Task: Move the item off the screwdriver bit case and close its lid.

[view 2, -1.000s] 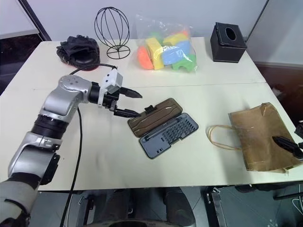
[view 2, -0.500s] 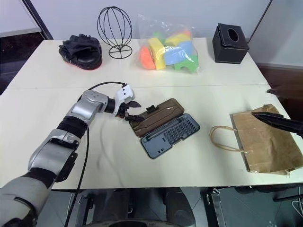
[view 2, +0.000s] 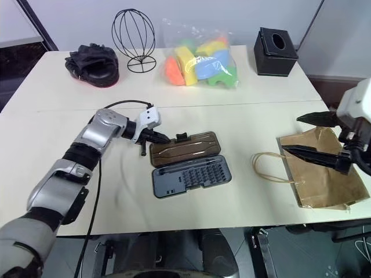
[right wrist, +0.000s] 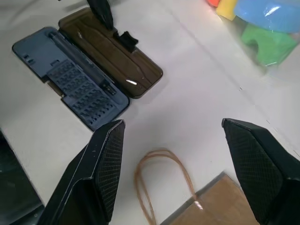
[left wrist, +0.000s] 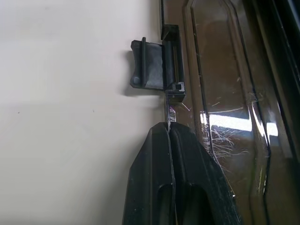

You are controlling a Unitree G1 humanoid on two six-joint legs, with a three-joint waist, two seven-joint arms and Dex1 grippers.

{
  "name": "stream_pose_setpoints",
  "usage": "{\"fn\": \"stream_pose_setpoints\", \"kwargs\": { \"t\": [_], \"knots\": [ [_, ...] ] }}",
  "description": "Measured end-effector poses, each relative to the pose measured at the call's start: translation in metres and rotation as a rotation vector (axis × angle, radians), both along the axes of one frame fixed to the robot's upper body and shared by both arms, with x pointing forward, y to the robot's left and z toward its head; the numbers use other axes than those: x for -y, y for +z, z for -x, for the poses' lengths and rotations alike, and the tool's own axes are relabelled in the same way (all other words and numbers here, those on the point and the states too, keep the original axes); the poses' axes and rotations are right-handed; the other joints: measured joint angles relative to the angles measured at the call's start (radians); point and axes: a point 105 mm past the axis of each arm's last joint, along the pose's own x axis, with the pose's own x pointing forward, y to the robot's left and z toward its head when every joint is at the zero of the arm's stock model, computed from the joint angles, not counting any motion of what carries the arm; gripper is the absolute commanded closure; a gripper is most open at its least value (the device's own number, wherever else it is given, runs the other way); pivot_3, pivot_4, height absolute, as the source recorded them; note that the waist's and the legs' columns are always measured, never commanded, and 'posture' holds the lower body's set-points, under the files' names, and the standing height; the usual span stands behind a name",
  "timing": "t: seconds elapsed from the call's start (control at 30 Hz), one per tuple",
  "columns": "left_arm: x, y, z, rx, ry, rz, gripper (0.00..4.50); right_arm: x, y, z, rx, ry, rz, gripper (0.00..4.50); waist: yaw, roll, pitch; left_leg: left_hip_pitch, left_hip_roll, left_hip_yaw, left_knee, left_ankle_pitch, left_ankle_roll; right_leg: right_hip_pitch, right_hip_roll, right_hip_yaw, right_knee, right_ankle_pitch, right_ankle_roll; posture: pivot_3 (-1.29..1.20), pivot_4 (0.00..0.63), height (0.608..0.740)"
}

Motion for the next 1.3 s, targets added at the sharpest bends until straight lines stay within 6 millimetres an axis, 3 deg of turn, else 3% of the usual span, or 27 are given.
{"fn": "stream_pose_setpoints", "kwargs": {
  "t": [0.1, 0.17, 0.37, 0.47, 0.57, 0.73, 0.83, 0.93, 1.0, 1.07, 1.1, 1.17, 1.3],
  "knots": [
    [-0.038, 0.004, 0.008, 0.024, -0.027, -0.080, 4.47, -0.014, -0.009, -0.007, -0.026, 0.073, -0.015, 1.04, -0.007, 0.000, 0.000, 0.002, 0.000, 0.000, -0.001, 0.000, 0.000, -0.001, 0.003, 0.004, 0.001, 0.000, -0.001, 0.00, 0.150, 0.737],
    [-0.054, 0.008, 0.013, 0.030, -0.037, -0.113, 4.47, -0.026, -0.018, -0.011, -0.053, 0.128, -0.024, 1.04, 0.003, 0.000, 0.000, 0.001, 0.000, 0.000, 0.000, 0.000, 0.000, -0.002, 0.003, 0.004, 0.001, 0.000, -0.001, 0.00, 0.150, 0.737],
    [-0.060, 0.005, 0.019, 0.039, -0.029, -0.109, 4.47, -0.059, -0.034, -0.026, -0.085, 0.258, -0.072, 1.04, 0.031, 0.000, 0.000, -0.004, -0.001, 0.002, 0.003, 0.000, 0.000, -0.004, -0.001, 0.004, 0.000, 0.000, 0.000, 0.00, 0.150, 0.737],
    [-0.060, 0.004, 0.020, 0.056, 0.002, -0.094, 3.56, -0.076, -0.038, -0.034, -0.098, 0.314, -0.096, 1.04, 0.035, 0.000, 0.001, -0.005, -0.001, 0.002, 0.003, 0.000, 0.000, -0.005, -0.001, 0.003, 0.000, 0.000, 0.000, 0.00, 0.150, 0.737],
    [-0.061, 0.007, 0.018, 0.100, 0.060, -0.067, 2.06, -0.092, -0.040, -0.044, -0.093, 0.368, -0.110, 1.04, 0.033, 0.000, 0.001, -0.005, -0.001, 0.001, 0.003, 0.000, 0.000, -0.005, -0.001, 0.003, 0.001, 0.000, 0.000, 0.00, 0.150, 0.737],
    [-0.071, 0.043, 0.019, 0.178, 0.163, 0.059, 2.06, -0.114, -0.048, -0.069, -0.078, 0.418, -0.104, 1.04, 0.026, -0.001, 0.001, -0.005, -0.001, 0.002, 0.003, 0.000, 0.001, -0.006, -0.001, 0.003, 0.002, 0.000, 0.000, 0.00, 0.150, 0.737],
    [-0.082, 0.070, 0.051, 0.109, 0.192, 0.198, 2.06, -0.131, -0.057, -0.095, -0.060, 0.428, -0.091, 1.04, 0.005, -0.002, 0.001, -0.005, 0.000, 0.002, 0.002, -0.001, 0.001, -0.008, -0.001, 0.003, 0.005, 0.000, 0.000, 0.00, 0.150, 0.737],
    [-0.082, 0.084, 0.088, 0.033, 0.158, 0.242, 2.06, -0.141, -0.071, -0.114, -0.071, 0.416, -0.070, 1.04, 0.007, -0.001, 0.002, -0.005, -0.001, 0.002, 0.001, -0.001, 0.001, -0.009, -0.001, 0.003, 0.005, 0.000, 0.000, 0.00, 0.150, 0.737],
    [-0.084, 0.066, 0.125, -0.075, 0.128, 0.193, 2.29, -0.153, -0.078, -0.127, -0.070, 0.426, -0.061, 1.04, -0.001, -0.001, 0.002, -0.004, -0.001, 0.004, 0.000, -0.001, 0.002, -0.009, -0.003, 0.004, 0.005, 0.000, 0.000, 0.00, 0.150, 0.737],
    [-0.084, 0.037, 0.158, -0.190, 0.118, 0.143, 2.92, -0.163, -0.089, -0.139, -0.079, 0.424, -0.038, 1.04, -0.006, -0.001, 0.002, -0.004, -0.001, 0.004, 0.000, -0.001, 0.002, -0.009, -0.003, 0.004, 0.005, 0.000, -0.001, 0.00, 0.150, 0.737],
    [-0.083, 0.025, 0.169, -0.236, 0.122, 0.132, 3.48, -0.166, -0.096, -0.143, -0.088, 0.425, -0.024, 1.04, -0.002, -0.001, 0.002, -0.004, -0.001, 0.004, 0.000, -0.001, 0.002, -0.009, -0.003, 0.004, 0.005, 0.000, -0.001, 0.00, 0.150, 0.737],
    [-0.083, 0.012, 0.179, -0.260, 0.144, 0.119, 4.45, -0.173, -0.109, -0.149, -0.111, 0.436, -0.002, 1.04, 0.014, -0.002, 0.002, -0.005, -0.001, 0.002, 0.001, -0.001, 0.001, -0.009, -0.004, 0.001, 0.005, 0.000, -0.001, 0.00, 0.150, 0.737],
    [-0.081, 0.006, 0.178, -0.190, 0.183, 0.092, 4.45, -0.188, -0.117, -0.155, -0.115, 0.472, 0.027, 1.04, 0.028, -0.002, 0.002, -0.004, -0.001, 0.004, 0.002, 0.000, 0.000, -0.008, -0.004, 0.003, 0.004, -0.001, -0.004, 0.00, 0.150, 0.737]
  ]
}}
